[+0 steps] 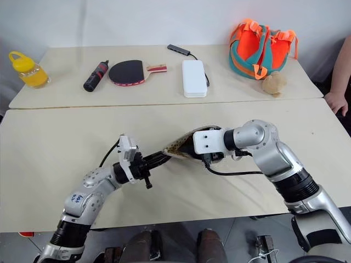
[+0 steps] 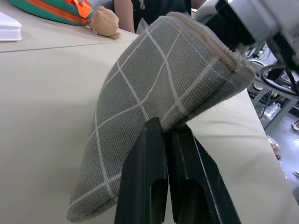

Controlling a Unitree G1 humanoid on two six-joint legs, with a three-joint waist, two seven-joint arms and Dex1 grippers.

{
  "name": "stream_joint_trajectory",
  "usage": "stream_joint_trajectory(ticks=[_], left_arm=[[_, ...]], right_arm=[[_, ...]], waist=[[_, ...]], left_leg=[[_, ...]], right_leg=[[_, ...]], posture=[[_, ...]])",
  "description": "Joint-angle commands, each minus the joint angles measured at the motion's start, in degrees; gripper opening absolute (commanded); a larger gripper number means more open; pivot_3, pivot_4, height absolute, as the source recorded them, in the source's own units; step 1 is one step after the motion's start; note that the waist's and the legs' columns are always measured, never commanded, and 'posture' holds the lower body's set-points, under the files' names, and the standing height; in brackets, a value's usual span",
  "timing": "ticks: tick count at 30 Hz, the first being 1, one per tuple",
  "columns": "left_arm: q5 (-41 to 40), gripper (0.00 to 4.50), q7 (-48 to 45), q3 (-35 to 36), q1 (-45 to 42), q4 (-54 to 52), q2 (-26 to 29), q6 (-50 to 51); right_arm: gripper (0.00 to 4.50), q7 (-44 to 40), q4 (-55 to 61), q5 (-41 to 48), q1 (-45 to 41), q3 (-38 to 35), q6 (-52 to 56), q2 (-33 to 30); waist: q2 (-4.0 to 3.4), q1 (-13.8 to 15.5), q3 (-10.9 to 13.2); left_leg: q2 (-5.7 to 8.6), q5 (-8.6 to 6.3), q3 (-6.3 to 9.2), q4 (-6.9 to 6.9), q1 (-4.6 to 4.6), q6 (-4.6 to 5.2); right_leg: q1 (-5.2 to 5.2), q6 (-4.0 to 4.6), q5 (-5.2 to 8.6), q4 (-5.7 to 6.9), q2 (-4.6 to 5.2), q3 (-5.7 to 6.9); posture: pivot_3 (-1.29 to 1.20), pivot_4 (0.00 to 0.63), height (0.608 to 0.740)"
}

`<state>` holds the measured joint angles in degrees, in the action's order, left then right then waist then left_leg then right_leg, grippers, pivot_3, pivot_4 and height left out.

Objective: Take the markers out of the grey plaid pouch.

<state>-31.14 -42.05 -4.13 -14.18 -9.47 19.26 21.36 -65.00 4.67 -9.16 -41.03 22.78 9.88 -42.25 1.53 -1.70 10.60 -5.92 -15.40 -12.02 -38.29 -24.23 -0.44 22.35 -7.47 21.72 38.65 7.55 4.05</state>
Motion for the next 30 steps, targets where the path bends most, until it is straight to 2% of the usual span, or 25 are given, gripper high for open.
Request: stream_joint_trajectory(ticks=[1,4,5,7,12,19,21,24,29,30], left_arm=[[-2.76,0.00,0.51,1.75,-1.43,-3.54,-1.01,1.40],[-2.64,0.00,0.43,2.04,-1.46,-3.82,-1.14,2.26],[-2.63,0.00,0.41,2.10,-1.45,-3.92,-1.18,2.46],[-2.38,0.00,0.23,2.06,-1.46,-4.11,-1.13,2.64],[-2.35,0.00,0.48,2.20,-1.50,-4.58,-1.53,3.34],[-2.13,0.00,0.50,2.48,-1.33,-4.39,-1.64,3.34],[-2.23,0.00,0.60,2.78,-1.25,-4.20,-1.73,3.31],[-5.69,0.00,1.08,4.06,-1.45,-5.15,-2.17,6.53],[-13.47,0.00,0.45,5.17,-1.26,-7.20,-1.96,15.24],[-14.74,0.00,0.55,5.44,-1.23,-7.36,-1.92,16.67]], right_arm=[[2.28,1.39,-0.25,-1.70,0.36,-0.14,-1.66,0.47],[2.28,1.58,-0.89,-2.14,0.39,-0.20,-2.33,0.83],[2.10,2.33,-1.38,-2.79,0.36,-0.09,-3.08,1.01],[1.67,3.22,-1.96,-3.40,0.42,-0.14,-3.60,1.46],[0.03,5.09,-3.05,-5.23,0.14,-0.20,-4.70,2.45],[0.03,5.09,-3.11,-6.02,-0.12,-0.64,-5.47,2.70],[0.03,3.67,-1.84,-3.39,-0.41,-1.93,-3.30,3.11],[0.54,1.14,0.63,0.08,-1.22,-3.99,0.42,2.57],[2.26,-7.12,7.58,7.00,-1.71,-5.84,10.33,-1.30],[2.26,-8.18,8.52,7.74,-1.68,-5.88,11.51,-2.14]], waist=[[0.00,-0.02,0.00],[0.00,-0.09,0.00],[0.00,-0.09,0.00],[0.00,-0.08,0.00],[0.00,-0.08,0.00],[0.00,-0.07,0.00],[0.00,-0.07,0.00],[0.00,-0.06,0.00],[0.00,0.09,0.00],[0.00,0.10,0.00]], left_leg=[[0.00,0.00,0.00,-0.01,0.00,0.00],[-0.01,0.00,0.00,0.01,0.00,0.00],[-0.01,0.00,0.00,0.01,0.01,0.00],[0.00,0.00,0.00,0.00,0.01,0.00],[0.00,0.00,0.00,0.00,0.01,0.00],[0.00,0.00,0.00,0.00,0.01,0.00],[0.00,0.00,0.00,0.00,0.01,0.00],[0.00,0.00,0.00,0.00,0.00,0.00],[0.00,0.00,0.04,0.03,-0.01,0.00],[0.00,0.00,0.04,0.04,0.00,0.00]], right_leg=[[0.00,0.00,0.00,0.00,0.00,0.00],[0.01,0.00,0.00,0.02,-0.01,0.00],[0.01,0.00,0.00,0.02,-0.01,0.00],[0.00,0.00,0.00,0.01,-0.01,0.00],[0.00,0.00,0.00,0.01,-0.01,0.00],[0.00,0.00,0.00,0.02,-0.01,0.00],[0.00,0.00,0.00,0.02,-0.01,-0.01],[0.00,0.00,0.00,0.02,-0.01,-0.01],[0.00,0.00,0.00,0.00,0.00,0.00],[-0.01,0.00,0.00,-0.01,0.00,0.00]], posture=[[0.00,0.150,0.740],[0.00,0.150,0.740],[0.00,0.150,0.740],[0.00,0.150,0.740],[0.00,0.150,0.740],[0.00,0.150,0.740],[0.00,0.150,0.740],[0.00,0.150,0.740],[0.00,0.150,0.740],[0.00,0.150,0.740]])
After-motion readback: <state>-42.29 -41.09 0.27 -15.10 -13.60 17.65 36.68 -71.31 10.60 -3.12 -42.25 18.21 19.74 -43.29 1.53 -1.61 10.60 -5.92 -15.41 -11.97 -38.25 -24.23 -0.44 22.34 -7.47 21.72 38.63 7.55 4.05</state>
